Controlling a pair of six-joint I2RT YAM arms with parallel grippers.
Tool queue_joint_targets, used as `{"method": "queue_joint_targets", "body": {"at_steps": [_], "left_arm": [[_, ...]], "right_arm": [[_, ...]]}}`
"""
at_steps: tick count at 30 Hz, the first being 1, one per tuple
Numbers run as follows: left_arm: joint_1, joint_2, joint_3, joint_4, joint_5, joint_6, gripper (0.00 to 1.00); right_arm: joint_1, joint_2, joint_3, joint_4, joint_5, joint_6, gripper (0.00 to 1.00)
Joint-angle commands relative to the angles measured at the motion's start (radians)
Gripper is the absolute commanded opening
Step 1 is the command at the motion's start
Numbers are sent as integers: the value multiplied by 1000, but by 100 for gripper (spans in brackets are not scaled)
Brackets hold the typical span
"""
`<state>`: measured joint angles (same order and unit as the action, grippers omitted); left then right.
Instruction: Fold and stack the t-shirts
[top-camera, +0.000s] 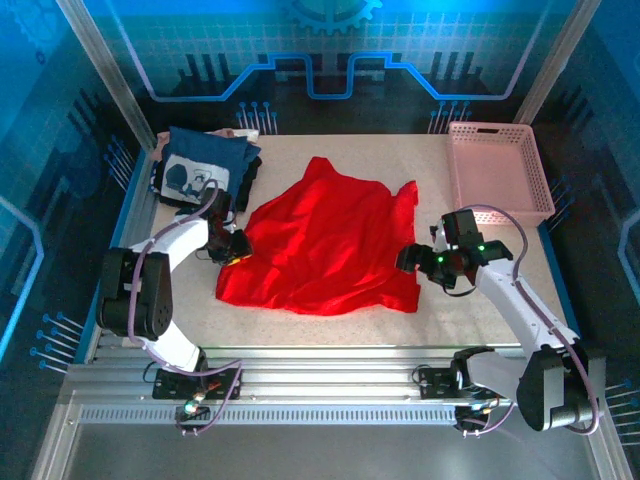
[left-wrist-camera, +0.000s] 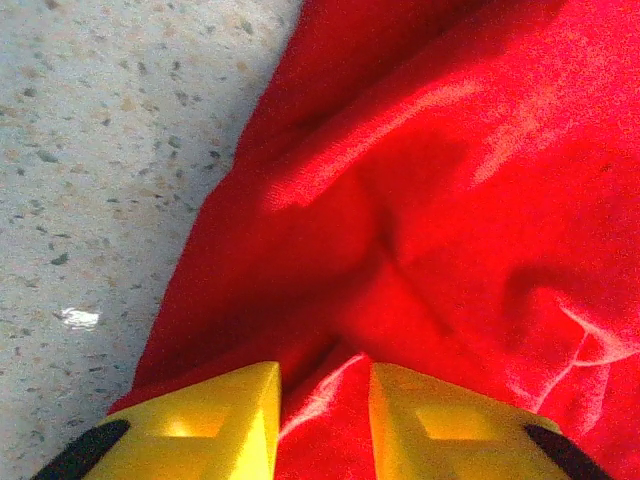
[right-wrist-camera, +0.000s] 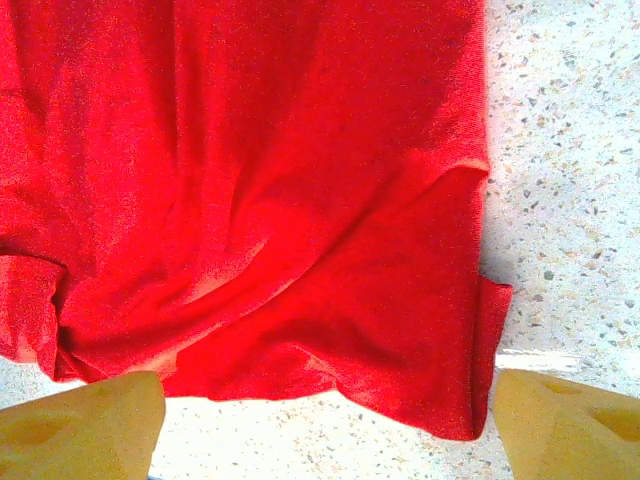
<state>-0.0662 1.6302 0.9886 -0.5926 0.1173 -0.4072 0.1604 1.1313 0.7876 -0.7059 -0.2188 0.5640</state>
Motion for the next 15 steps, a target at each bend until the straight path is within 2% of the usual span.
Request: {"method": "queue_joint_targets", "body": {"at_steps": [1,4,9,15], "left_arm": [[-6,11,9,2,34,42,26],[-6,18,2,0,54,59,21],[-6,-1,9,-20,65,87,0],[-4,-8,25,-53,62,128,0]], "right_arm": [[-13,-1,-9,2,-22,-1,86],[-14,-4,-13,2,-18,-1,86],[-15,-8,-13,4,-15,0,86],[-14,-16,-20,6,-5,5,86]]}}
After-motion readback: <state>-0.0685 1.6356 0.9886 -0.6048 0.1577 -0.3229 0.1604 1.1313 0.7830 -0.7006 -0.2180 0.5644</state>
